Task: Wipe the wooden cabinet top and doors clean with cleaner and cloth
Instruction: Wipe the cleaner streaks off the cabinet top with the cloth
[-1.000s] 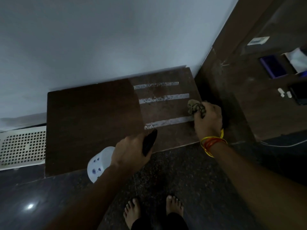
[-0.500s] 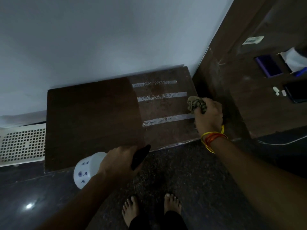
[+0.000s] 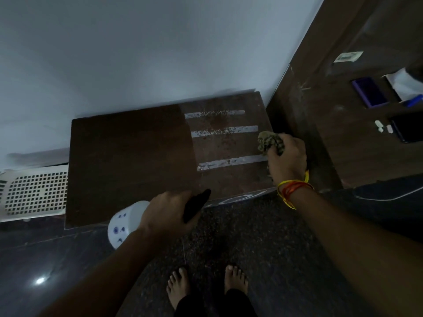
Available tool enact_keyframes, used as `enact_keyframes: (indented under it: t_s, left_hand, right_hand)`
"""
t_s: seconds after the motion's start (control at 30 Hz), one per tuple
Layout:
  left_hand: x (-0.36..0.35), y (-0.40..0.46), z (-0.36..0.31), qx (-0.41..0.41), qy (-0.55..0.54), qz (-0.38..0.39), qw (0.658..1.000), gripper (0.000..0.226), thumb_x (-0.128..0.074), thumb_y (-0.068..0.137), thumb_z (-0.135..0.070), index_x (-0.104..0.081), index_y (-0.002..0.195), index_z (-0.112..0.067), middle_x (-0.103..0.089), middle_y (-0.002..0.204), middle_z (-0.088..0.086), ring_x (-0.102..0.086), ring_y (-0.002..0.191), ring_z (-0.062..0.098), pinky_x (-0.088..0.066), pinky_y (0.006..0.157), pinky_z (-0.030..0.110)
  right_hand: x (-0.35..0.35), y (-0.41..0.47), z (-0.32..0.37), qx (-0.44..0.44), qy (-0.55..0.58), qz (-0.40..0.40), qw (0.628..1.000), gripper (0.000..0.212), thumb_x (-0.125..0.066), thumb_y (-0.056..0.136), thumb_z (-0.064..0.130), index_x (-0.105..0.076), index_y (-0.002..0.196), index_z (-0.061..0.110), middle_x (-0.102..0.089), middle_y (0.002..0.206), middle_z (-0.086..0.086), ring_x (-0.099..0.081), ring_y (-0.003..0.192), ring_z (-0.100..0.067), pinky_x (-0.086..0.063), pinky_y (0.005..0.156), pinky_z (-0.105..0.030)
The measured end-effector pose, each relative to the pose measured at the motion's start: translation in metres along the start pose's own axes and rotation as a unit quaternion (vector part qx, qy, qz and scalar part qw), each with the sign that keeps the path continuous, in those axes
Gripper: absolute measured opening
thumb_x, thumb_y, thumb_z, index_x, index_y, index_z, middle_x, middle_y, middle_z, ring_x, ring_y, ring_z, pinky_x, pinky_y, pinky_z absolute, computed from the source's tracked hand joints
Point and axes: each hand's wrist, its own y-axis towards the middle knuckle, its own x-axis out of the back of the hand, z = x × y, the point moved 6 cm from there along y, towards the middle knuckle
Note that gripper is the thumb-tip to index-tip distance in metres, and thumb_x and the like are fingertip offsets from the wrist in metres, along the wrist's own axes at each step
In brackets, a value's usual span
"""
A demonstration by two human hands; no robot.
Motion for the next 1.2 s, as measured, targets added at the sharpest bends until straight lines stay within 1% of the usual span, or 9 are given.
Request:
enact_keyframes:
  t_s: [0.13, 0.33, 0.43, 0.53, 0.63, 0.8, 0.9, 1.0, 1.2]
  left_hand:
    - [-0.008, 0.011, -0.021, -0.037, 0.044, 0.024, 0.998, 0.024, -0.061, 0.091, -0.042, -0.064, 0.099, -0.019, -0.067, 0.085, -0.001, -0.064, 0.074, 0.020, -0.042, 0.062, 0.029]
    - [-0.012, 0.020, -0.044, -0.049, 0.053, 0.025, 0.997, 0.029, -0.060, 0.091, -0.045, -0.062, 0.106, -0.021, -0.068, 0.091, -0.001, -0.065, 0.078, 0.020, -0.045, 0.065, 0.028]
    - [-0.009, 0.025, -0.051, -0.041, 0.042, 0.007, 0.998, 0.029, -0.060, 0.091, -0.043, -0.062, 0.108, -0.020, -0.069, 0.092, 0.001, -0.065, 0.079, 0.022, -0.053, 0.070, 0.035]
    - [-0.004, 0.030, -0.055, -0.026, 0.024, -0.014, 0.999, 0.026, -0.061, 0.091, -0.040, -0.062, 0.104, -0.018, -0.069, 0.086, 0.003, -0.065, 0.076, 0.024, -0.055, 0.071, 0.041]
    - [0.002, 0.032, -0.054, -0.017, 0.012, -0.052, 0.998, 0.023, -0.063, 0.091, -0.040, -0.064, 0.093, -0.017, -0.067, 0.077, 0.003, -0.062, 0.066, 0.023, -0.052, 0.063, 0.037]
    - [0.015, 0.026, -0.041, 0.014, -0.032, -0.120, 0.992, 0.019, -0.071, 0.087, -0.029, -0.069, 0.101, -0.017, -0.067, 0.078, 0.001, -0.060, 0.064, 0.022, -0.048, 0.057, 0.034]
    - [0.016, 0.018, -0.028, 0.026, -0.036, -0.104, 0.994, 0.018, -0.072, 0.087, -0.028, -0.068, 0.101, -0.017, -0.067, 0.076, -0.001, -0.061, 0.062, 0.018, -0.053, 0.059, 0.038]
    - [0.015, 0.004, -0.016, 0.019, -0.025, -0.080, 0.996, 0.014, -0.070, 0.088, -0.029, -0.069, 0.094, -0.016, -0.067, 0.073, -0.002, -0.061, 0.060, 0.016, -0.053, 0.058, 0.039]
    - [0.011, -0.024, 0.010, 0.026, 0.000, 0.000, 1.000, 0.018, -0.068, 0.090, -0.036, -0.067, 0.102, -0.023, -0.065, 0.080, -0.009, -0.062, 0.068, 0.009, -0.050, 0.062, 0.029]
  right_hand:
    - [0.012, 0.005, -0.008, -0.003, 0.002, -0.004, 1.000, 0.040, -0.060, 0.086, 0.018, -0.057, 0.125, 0.013, -0.048, 0.130, -0.016, -0.050, 0.115, -0.035, -0.042, 0.095, -0.037]
    - [0.027, 0.011, -0.016, -0.004, 0.003, -0.006, 1.000, 0.038, -0.060, 0.085, 0.018, -0.059, 0.123, 0.013, -0.050, 0.127, -0.016, -0.052, 0.111, -0.035, -0.043, 0.093, -0.037]
    - [0.033, 0.014, -0.016, -0.005, 0.009, -0.008, 1.000, 0.037, -0.060, 0.085, 0.017, -0.060, 0.122, 0.013, -0.049, 0.127, -0.016, -0.051, 0.111, -0.036, -0.043, 0.093, -0.037]
    - [0.037, 0.017, -0.016, -0.002, 0.011, -0.007, 1.000, 0.038, -0.059, 0.086, 0.017, -0.058, 0.124, 0.012, -0.048, 0.128, -0.017, -0.050, 0.112, -0.036, -0.043, 0.092, -0.037]
    - [0.040, 0.021, -0.016, -0.005, 0.015, -0.006, 1.000, 0.038, -0.058, 0.087, 0.016, -0.057, 0.125, 0.012, -0.048, 0.130, -0.017, -0.049, 0.114, -0.036, -0.042, 0.092, -0.035]
    - [0.036, 0.021, -0.014, -0.005, 0.011, 0.014, 1.000, 0.038, -0.057, 0.089, 0.018, -0.056, 0.127, 0.013, -0.046, 0.132, -0.016, -0.047, 0.116, -0.036, -0.042, 0.094, -0.037]
    - [0.028, 0.018, -0.009, 0.003, 0.007, 0.030, 1.000, 0.040, -0.057, 0.088, 0.018, -0.055, 0.128, 0.012, -0.044, 0.133, -0.016, -0.048, 0.116, -0.037, -0.043, 0.098, -0.040]
    - [0.020, 0.016, -0.002, 0.008, 0.011, 0.042, 0.999, 0.042, -0.058, 0.088, 0.016, -0.055, 0.129, 0.010, -0.045, 0.134, -0.017, -0.048, 0.117, -0.037, -0.041, 0.101, -0.042]
    - [0.002, 0.007, 0.015, 0.029, 0.016, 0.055, 0.998, 0.037, -0.058, 0.087, 0.016, -0.058, 0.124, 0.011, -0.048, 0.128, -0.017, -0.049, 0.116, -0.038, -0.043, 0.097, -0.041]
